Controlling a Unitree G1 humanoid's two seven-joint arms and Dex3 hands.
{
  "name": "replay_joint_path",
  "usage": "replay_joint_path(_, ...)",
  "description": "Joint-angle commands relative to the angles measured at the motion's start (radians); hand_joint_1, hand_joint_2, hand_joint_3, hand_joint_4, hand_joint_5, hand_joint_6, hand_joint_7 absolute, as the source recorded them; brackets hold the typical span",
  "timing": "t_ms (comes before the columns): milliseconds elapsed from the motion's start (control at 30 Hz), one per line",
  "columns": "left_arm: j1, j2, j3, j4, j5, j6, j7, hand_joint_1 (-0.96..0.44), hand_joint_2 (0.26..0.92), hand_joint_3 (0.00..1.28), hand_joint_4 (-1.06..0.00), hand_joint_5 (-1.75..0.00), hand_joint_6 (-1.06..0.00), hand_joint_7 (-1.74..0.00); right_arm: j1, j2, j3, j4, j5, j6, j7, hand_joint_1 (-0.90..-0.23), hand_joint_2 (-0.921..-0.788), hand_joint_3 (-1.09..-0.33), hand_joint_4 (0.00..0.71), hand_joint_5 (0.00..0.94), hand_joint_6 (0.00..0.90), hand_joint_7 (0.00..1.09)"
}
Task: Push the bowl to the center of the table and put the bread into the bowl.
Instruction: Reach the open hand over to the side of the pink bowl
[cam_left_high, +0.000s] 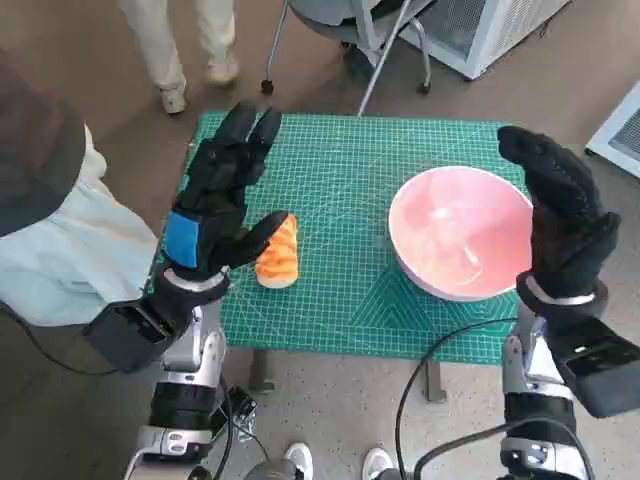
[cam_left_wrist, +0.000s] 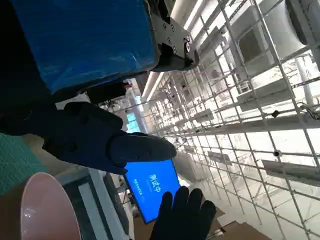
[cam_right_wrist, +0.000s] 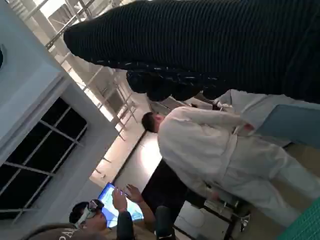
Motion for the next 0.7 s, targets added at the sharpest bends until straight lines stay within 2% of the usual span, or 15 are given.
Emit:
replay_joint_path(33, -0.018, 0.004, 0.003, 0.007, 0.005, -0.013, 0.004, -0.43, 0.921, 0.26, -0.29, 0.00, -0.27, -0.19, 0.007, 0.006, -0.001, 0.015, -0.007, 0.012, -0.008, -0.573, -0.921, -0.827, 0.331, 0.001, -0.001, 0.78)
replay_joint_path(367, -0.030, 0.004, 0.001, 0.019, -0.006, -0.015, -0.007, -0.42, 0.921, 0.26, -0.29, 0.00, -0.25, -0.19, 0.006, 0.005, -0.003, 0.018, -0.017, 0.010, -0.019, -0.577, -0.921, -0.827, 0.331, 0.001, -0.001, 0.80)
replay_joint_path(700, -0.039, 0.002, 0.003, 0.032, -0.025, -0.011, -0.031, -0.44, 0.921, 0.26, -0.29, 0.00, -0.25, -0.20, 0.005, 0.008, 0.001, 0.016, -0.004, 0.010, -0.010, -0.581, -0.921, -0.830, 0.332, 0.001, -0.001, 0.80)
